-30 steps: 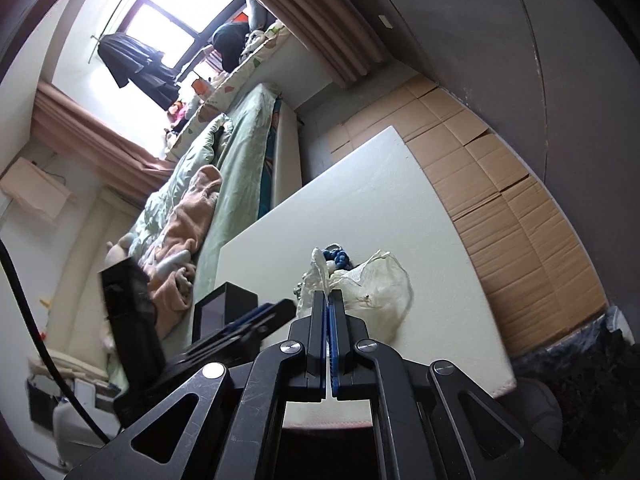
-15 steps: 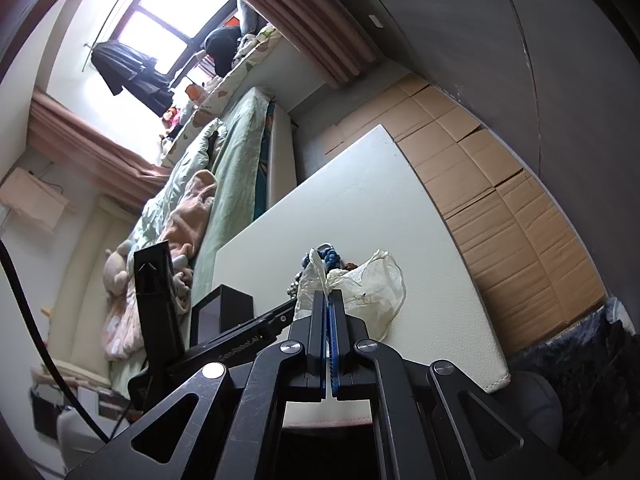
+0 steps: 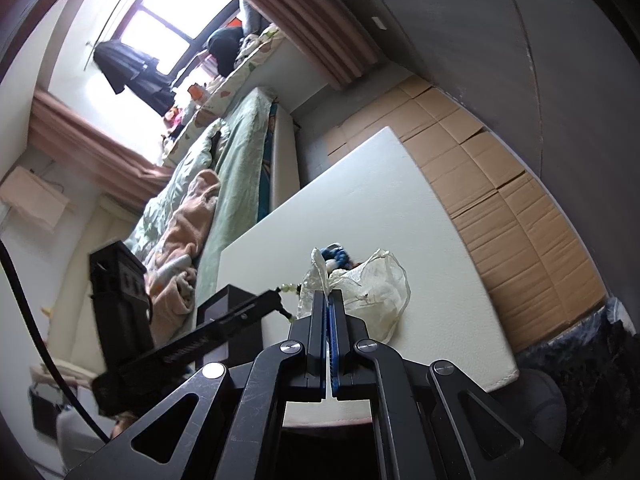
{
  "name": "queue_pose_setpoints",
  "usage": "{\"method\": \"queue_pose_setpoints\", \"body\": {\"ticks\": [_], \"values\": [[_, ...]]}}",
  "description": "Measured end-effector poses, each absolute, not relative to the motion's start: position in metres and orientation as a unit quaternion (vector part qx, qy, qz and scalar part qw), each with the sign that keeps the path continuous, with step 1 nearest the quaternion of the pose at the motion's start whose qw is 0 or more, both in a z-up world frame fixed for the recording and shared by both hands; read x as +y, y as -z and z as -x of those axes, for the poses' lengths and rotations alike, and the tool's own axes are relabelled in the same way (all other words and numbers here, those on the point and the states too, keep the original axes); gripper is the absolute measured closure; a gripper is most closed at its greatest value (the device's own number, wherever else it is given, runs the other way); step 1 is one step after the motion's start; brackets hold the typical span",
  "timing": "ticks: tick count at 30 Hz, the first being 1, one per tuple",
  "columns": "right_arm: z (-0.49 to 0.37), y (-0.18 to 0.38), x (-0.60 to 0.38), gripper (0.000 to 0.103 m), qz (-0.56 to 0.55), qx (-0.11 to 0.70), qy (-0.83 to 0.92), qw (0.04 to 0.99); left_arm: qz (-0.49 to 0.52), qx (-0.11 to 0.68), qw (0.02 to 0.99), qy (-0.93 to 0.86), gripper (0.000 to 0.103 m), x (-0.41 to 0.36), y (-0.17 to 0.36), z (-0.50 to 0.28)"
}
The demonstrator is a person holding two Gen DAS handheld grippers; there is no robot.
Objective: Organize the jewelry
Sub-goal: 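Grasp the dark bead bracelet with the left tool while the right tool drops the pouch into the box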
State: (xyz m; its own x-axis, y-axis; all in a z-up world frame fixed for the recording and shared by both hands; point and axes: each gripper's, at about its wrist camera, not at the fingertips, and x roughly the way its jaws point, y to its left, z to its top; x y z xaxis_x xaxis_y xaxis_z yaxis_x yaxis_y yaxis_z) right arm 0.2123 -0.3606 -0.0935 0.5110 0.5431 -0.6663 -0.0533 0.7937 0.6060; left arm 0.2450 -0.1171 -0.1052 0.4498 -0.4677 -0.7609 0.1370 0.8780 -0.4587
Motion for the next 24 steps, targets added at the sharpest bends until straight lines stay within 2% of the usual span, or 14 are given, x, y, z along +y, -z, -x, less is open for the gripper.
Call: {"method": "queue_pose_setpoints", "body": {"ticks": [15,24], "values": [[-0.214,0.066,-0.259,0.1,-0.206,0.474,-0.238,0.822,0.243,0.409,0.864,0.166,0.095,-0.016,0.06,-0.194],[-0.218,0.064,-0.175,0.1,-0.167,0.495,-0.271,0.809,0.278,0.376,0.873,0.142,0.095,0.057,0.06,-0.168]]}}
